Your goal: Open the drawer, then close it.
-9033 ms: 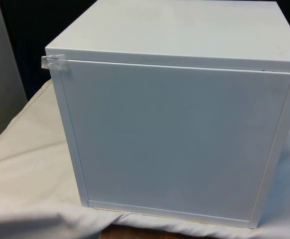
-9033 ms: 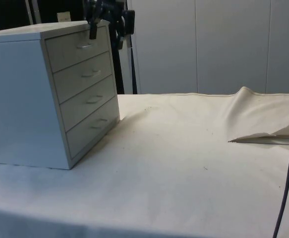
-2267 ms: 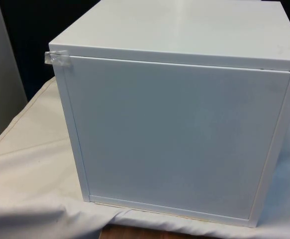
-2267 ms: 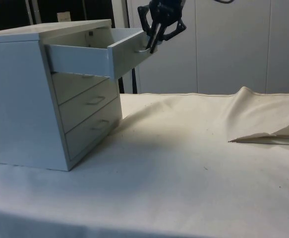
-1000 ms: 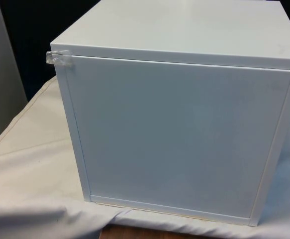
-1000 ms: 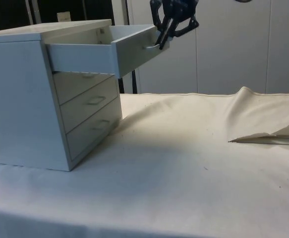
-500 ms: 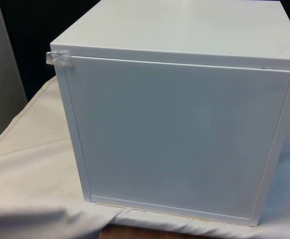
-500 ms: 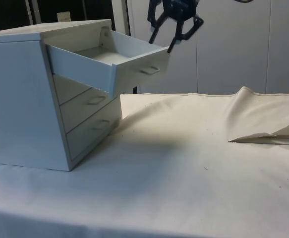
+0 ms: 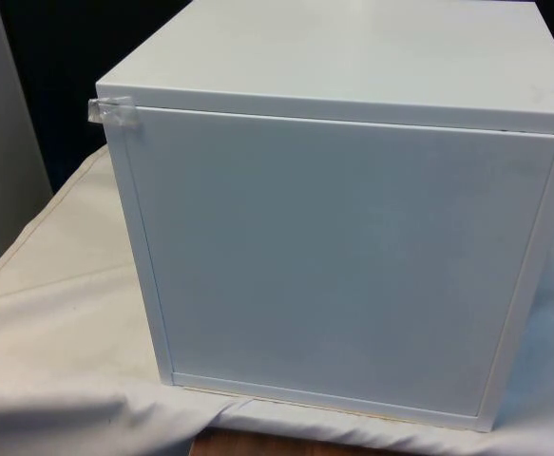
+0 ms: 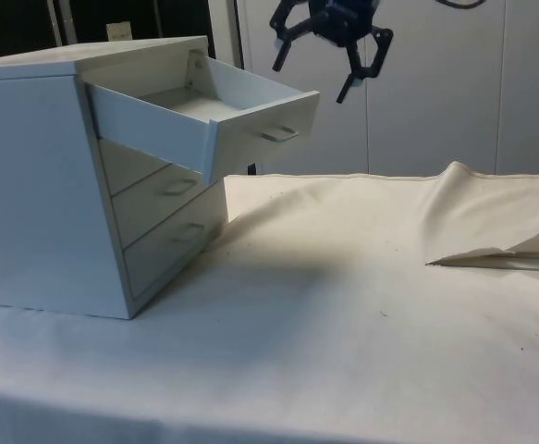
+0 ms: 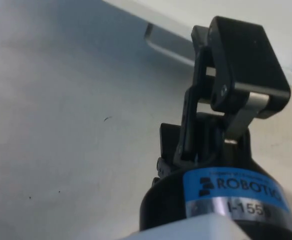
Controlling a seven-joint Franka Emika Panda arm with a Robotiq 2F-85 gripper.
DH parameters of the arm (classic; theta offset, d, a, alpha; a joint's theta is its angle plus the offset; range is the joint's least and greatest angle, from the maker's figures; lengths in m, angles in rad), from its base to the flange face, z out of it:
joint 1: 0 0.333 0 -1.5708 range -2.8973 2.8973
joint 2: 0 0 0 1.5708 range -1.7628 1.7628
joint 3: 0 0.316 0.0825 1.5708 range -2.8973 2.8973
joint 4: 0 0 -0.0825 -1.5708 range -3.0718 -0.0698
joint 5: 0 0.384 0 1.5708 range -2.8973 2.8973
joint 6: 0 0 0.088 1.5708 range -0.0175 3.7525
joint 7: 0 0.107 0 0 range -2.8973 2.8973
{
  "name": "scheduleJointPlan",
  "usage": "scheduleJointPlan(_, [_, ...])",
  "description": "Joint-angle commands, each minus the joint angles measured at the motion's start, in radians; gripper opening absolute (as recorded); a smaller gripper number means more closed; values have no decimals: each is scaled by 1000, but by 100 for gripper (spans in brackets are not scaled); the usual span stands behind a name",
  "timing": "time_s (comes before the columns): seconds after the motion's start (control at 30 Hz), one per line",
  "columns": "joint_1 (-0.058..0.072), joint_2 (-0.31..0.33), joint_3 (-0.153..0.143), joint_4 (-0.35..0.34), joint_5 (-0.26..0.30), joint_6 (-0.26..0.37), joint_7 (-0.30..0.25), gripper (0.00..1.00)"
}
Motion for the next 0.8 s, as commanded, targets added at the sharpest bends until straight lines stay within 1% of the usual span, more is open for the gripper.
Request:
scheduleJointPlan(0.0, [0, -8, 1, -7, 0, -1, 0, 100])
scheduleJointPlan(0.03, [-20, -32, 18, -29, -14, -3, 7, 100])
scheduleJointPlan(0.1, [-21, -45, 19, -42, -17, -4, 7, 100])
scheduleJointPlan(0.13, [-19, -48, 21, -48, -19, -1, 10, 100])
scheduleJointPlan(0.27, [-16, -55, 41, -80, -20, 13, 23, 100])
scheduleJointPlan(0.3, [0, -64, 19, -75, -6, -3, 4, 100])
scheduleJointPlan(0.33, [-16, -54, 47, -85, -20, 16, 27, 100])
scheduleJointPlan(0.47, [-15, -45, 75, -106, -21, 32, 42, 100])
scheduleJointPlan(0.5, [-16, -36, 88, -112, -22, 43, 48, 100])
scheduleJointPlan(0.57, [-17, -24, 99, -115, -22, 52, 51, 100])
scheduleJointPlan(0.6, [0, -33, 82, -114, -6, 33, 38, 100])
scheduleJointPlan(0.63, [-17, -18, 104, -116, -23, 58, 53, 100])
scheduleJointPlan(0.77, [-21, 18, 131, -121, -24, 83, 60, 100])
